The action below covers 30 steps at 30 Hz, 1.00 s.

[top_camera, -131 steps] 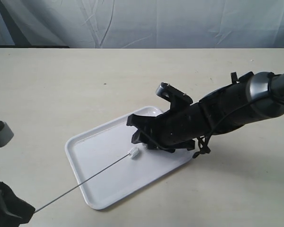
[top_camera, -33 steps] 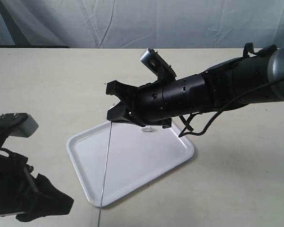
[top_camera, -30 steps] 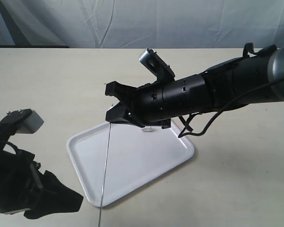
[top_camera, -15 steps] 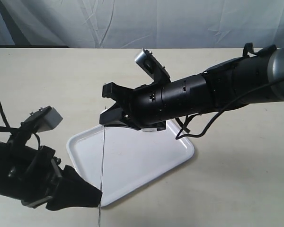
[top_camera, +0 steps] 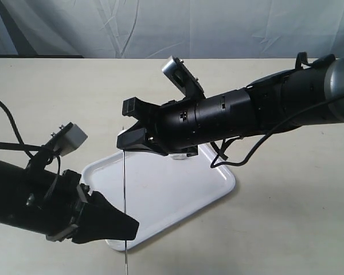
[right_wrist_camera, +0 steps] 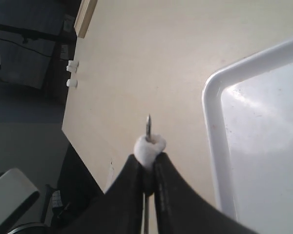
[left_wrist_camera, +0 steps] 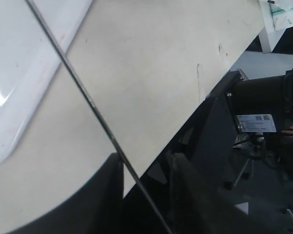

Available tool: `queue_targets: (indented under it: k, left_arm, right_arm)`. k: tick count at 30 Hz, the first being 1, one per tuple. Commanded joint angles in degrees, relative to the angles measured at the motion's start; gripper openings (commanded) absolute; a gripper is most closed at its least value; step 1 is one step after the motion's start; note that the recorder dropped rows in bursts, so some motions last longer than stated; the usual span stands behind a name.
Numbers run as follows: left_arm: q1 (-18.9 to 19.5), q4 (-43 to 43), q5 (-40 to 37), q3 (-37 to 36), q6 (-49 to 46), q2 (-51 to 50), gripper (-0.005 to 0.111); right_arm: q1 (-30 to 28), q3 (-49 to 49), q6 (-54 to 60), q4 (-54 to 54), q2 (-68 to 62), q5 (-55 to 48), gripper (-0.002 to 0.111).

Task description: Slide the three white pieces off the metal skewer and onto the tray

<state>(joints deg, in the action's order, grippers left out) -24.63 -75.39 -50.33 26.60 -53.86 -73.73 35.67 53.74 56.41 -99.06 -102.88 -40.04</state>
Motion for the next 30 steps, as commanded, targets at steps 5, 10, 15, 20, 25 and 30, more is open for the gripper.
queue_targets:
  k: [5, 10, 15, 20, 25, 30]
  left_arm:
    - [-0.08, 0.42, -0.19, -0.41, -0.48, -0.24, 0.024]
    - [-0.08, 0.42, 1.12, -0.41, -0.36, -0.24, 0.014]
    - [-0.08, 0.42, 2.32, -0.41, -0.36, -0.24, 0.0]
    - [-0.08, 0.75, 2.56, -0.41, -0.36, -0.24, 0.0]
    - [-0.08, 3.72, 3.55, -0.41, 1.38, -0.24, 0.0]
    - [-0.08, 1.67, 3.75, -0.41, 1.38, -0.24, 0.017]
  right_arm:
    - [-0.24, 0.08, 0.92, -0.53, 0.48, -0.16, -0.001]
    - [-0.24, 0.08, 0.92, -0.53, 0.48, -0.27, -0.001]
    - [-0.24, 0.08, 0.92, -0.53, 0.48, -0.27, -0.001]
    - [-0.24, 0.08, 0.92, -0.53, 0.48, -0.14, -0.001]
    - [-0.24, 0.08, 1.81, -0.69, 0.48, -0.14, -0.001]
    - [-0.24, 0.18, 4.53, -0.88, 0.48, -0.01, -0.001]
